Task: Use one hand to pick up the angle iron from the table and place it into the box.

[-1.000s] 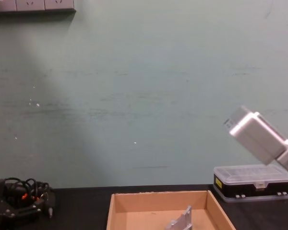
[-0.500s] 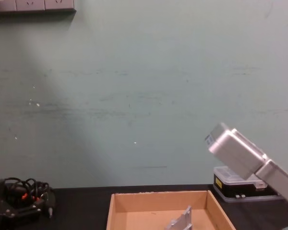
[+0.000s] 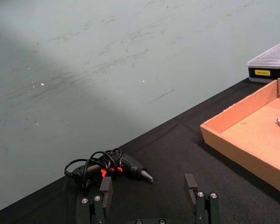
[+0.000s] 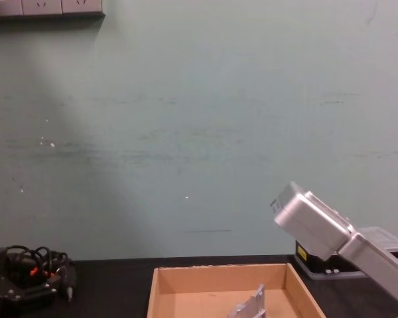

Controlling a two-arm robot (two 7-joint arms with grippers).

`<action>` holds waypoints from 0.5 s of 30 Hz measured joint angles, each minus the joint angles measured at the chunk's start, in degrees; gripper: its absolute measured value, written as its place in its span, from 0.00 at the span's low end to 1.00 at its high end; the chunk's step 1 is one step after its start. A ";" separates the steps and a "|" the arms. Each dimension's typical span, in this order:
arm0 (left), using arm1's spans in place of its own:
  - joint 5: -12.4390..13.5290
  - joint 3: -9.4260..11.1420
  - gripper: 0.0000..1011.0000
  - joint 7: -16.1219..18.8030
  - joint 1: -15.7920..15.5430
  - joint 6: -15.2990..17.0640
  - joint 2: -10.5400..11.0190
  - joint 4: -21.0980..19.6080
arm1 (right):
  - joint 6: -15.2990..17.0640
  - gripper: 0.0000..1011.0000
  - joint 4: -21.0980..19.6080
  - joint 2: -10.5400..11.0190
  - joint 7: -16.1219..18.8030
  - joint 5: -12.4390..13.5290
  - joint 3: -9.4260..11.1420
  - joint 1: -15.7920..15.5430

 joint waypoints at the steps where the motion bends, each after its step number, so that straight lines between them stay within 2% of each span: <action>1: 0.00 0.00 0.99 0.00 0.00 0.00 0.00 0.00 | 0.00 0.99 0.06 -0.04 0.00 -0.01 -0.02 0.01; 15: 0.00 0.00 0.99 0.00 0.00 0.00 0.00 0.00 | 0.28 0.99 0.82 -0.49 -0.14 -0.23 -0.34 -0.01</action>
